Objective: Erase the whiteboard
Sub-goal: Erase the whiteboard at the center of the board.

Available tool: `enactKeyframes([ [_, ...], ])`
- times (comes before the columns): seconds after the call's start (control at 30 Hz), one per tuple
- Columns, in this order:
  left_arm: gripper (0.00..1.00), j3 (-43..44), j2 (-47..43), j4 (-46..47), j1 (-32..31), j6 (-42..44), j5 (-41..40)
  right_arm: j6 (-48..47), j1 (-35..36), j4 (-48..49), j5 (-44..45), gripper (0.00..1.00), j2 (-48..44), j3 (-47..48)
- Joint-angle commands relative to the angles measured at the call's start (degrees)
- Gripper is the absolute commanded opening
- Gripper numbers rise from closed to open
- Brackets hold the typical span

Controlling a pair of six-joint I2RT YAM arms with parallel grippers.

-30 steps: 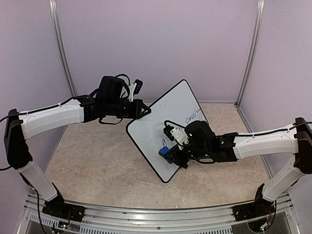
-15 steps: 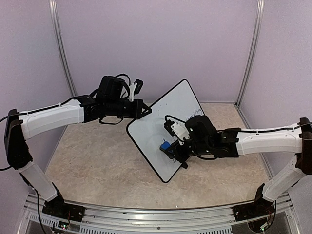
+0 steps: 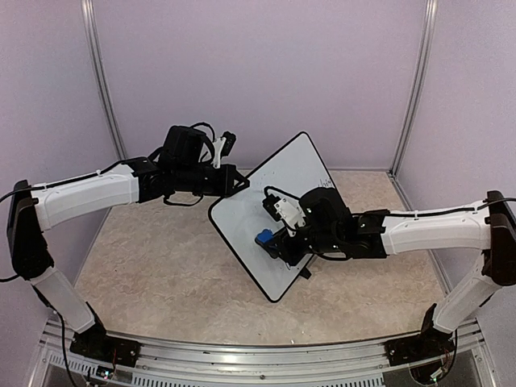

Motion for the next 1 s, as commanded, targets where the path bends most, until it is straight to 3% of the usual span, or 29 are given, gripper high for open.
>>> enactKeyframes([
  [0.0,0.0,0.5,-0.6,2.6,-0.8,3.8,-0.5,2.4,1.0,0.4,-3.2,0.28,0.4,-3.4],
  [0.4,0.0,0.4,-0.8,2.8,-0.9,3.6,-0.4,3.9,1.3,-2.5,1.1,0.28,-4.3,-8.2],
  [0.8,0.0,0.4,-0.8,2.6,-1.0,3.7,-0.6,-2.5,-1.0,-2.6,4.9,0.3,-2.9,1.0],
  [0.97,0.0,0.4,-0.7,2.6,-1.0,3.8,-0.7,-2.6,-1.4,-1.6,0.8,0.3,-1.1,2.7],
])
